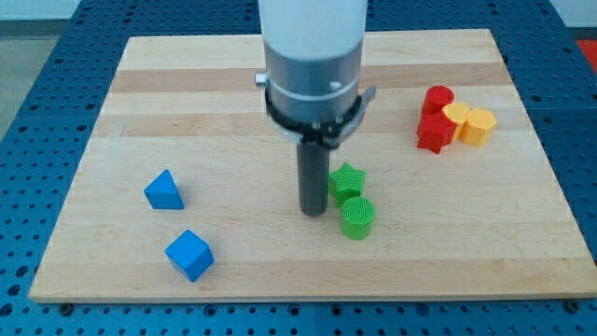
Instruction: Push the green circle to the bottom right of the board
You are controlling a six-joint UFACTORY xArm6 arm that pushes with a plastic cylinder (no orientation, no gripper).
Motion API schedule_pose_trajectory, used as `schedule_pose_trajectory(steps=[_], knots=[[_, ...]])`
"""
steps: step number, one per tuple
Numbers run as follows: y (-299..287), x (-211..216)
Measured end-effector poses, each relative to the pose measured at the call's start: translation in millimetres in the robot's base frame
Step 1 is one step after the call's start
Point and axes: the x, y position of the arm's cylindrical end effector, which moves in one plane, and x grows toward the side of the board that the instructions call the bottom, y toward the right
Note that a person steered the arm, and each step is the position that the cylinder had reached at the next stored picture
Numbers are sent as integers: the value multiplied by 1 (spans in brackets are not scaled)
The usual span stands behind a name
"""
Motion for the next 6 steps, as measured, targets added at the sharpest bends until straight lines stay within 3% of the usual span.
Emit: schedule_pose_trajectory(steps=[2,6], knots=[[13,7],[192,5]])
